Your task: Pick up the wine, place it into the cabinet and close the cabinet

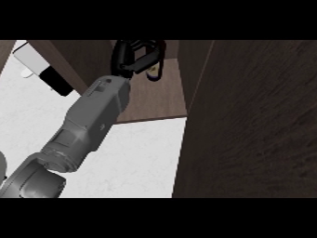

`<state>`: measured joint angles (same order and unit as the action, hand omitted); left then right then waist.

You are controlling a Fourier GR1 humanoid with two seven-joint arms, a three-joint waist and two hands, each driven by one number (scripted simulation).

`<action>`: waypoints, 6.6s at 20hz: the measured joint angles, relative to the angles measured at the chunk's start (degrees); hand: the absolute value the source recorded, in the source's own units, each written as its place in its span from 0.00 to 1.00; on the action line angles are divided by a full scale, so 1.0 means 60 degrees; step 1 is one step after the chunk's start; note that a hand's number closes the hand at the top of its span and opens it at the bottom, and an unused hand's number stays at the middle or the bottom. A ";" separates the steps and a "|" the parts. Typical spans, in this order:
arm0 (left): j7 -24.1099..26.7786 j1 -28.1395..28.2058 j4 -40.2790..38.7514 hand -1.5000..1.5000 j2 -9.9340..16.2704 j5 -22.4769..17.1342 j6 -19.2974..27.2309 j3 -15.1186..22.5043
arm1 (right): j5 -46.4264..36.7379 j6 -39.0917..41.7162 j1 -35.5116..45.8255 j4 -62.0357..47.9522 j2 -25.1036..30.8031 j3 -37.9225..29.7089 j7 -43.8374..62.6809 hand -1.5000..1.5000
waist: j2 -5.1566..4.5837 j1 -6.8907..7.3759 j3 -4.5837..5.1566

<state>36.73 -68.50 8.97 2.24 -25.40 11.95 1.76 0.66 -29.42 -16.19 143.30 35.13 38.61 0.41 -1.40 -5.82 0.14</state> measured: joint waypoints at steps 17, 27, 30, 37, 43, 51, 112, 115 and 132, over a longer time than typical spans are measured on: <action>-0.0430 0.0331 0.0847 0.00 -0.0358 -0.0297 -0.1072 0.0162 | -0.0002 -0.0249 -0.0459 0.0122 0.0329 -0.0456 0.0149 0.00 | 0.0267 0.0589 -0.0015; -0.0785 0.2113 0.2869 0.00 -0.0374 -0.1125 -0.1909 0.1293 | -0.0009 -0.0371 -0.0746 0.0126 0.0473 -0.0534 0.0085 0.00 | 0.0398 0.0813 -0.0016; -0.1031 0.2806 0.3813 0.00 -0.0373 -0.1417 -0.1799 0.1793 | -0.0012 -0.0407 -0.0722 0.0112 0.0471 -0.0562 0.0079 0.00 | 0.0414 0.0891 -0.0016; -0.1393 0.4865 0.6012 0.00 -0.0353 -0.1530 -0.1423 0.2796 | -0.0017 -0.0546 -0.0754 0.0118 0.0492 -0.0600 0.0064 0.00 | 0.0418 0.1064 -0.0017; -0.1993 0.6666 0.8370 0.00 -0.0042 -0.1431 -0.1074 0.3376 | -0.0034 -0.0620 -0.0724 0.0124 0.0585 -0.0646 0.0147 0.00 | 0.0399 0.1114 -0.0019; -0.2370 0.9095 1.1117 0.00 0.0669 -0.1637 -0.1159 0.3714 | -0.0067 -0.0437 -0.0721 0.0150 0.1022 -0.0697 0.0174 0.00 | 0.0344 0.1019 -0.0017; -0.2611 1.1666 1.2236 0.00 0.5305 -0.3988 -0.5462 -0.0371 | 0.0838 0.1951 0.8083 -0.3534 -0.4436 0.0489 0.5346 1.00 | 0.0198 0.1530 0.0037; -0.2473 1.1756 1.2045 0.00 0.5295 -0.3950 -0.5669 -0.0534 | 0.1040 0.1537 0.9695 -0.4829 -0.5158 0.0080 0.5753 1.00 | 0.0212 0.1425 0.0020; -0.2722 1.1761 1.1671 0.00 0.5015 -0.3590 -0.6113 -0.1236 | 0.3434 0.1829 1.1960 -1.0264 -0.5802 -0.2083 0.3429 1.00 | 0.0222 0.1116 -0.0019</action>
<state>20.40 2.06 78.99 32.33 -46.94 -24.72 -5.66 21.26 -18.44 55.57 81.72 0.32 26.11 20.98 -0.07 0.88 0.02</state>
